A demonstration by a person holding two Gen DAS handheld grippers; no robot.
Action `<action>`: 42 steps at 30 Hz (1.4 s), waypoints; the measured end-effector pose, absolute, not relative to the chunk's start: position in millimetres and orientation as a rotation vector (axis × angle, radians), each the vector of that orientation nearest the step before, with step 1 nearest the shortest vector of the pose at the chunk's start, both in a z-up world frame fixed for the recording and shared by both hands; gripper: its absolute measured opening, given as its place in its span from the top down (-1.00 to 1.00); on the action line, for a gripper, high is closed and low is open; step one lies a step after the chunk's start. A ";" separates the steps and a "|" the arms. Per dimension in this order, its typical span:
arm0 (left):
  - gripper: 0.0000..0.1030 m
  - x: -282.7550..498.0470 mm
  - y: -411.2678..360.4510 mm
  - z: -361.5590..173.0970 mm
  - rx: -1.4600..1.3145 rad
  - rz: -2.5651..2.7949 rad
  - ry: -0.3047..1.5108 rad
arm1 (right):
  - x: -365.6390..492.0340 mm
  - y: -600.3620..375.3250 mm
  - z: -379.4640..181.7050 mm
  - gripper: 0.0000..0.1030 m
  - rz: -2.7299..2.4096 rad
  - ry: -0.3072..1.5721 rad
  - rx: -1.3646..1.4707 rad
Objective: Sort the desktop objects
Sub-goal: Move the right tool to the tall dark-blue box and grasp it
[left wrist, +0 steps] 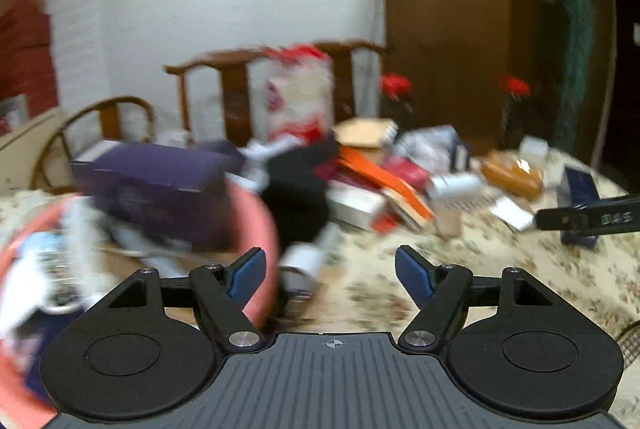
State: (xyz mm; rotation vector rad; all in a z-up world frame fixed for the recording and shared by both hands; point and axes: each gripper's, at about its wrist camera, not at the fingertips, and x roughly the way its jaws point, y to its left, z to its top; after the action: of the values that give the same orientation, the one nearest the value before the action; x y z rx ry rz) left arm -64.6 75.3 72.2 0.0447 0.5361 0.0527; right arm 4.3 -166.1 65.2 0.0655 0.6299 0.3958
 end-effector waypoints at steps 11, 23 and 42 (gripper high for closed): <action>-0.60 33.4 -9.2 30.6 0.072 -0.074 0.711 | 22.2 -280.0 58.3 -0.45 0.097 0.635 0.231; -0.60 46.4 -43.0 27.2 0.085 -0.122 0.734 | 101.2 -241.8 7.8 -0.45 -0.116 0.835 0.162; -0.59 133.4 -81.4 -1.5 0.080 -0.138 0.843 | -23.0 -267.9 5.3 -0.33 0.118 0.666 0.114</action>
State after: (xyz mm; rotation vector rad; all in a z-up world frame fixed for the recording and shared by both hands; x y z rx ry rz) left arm 133.4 -81.4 -1.5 0.0797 0.8428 -0.1376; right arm -23.0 -267.9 5.3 0.1145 0.6660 0.1185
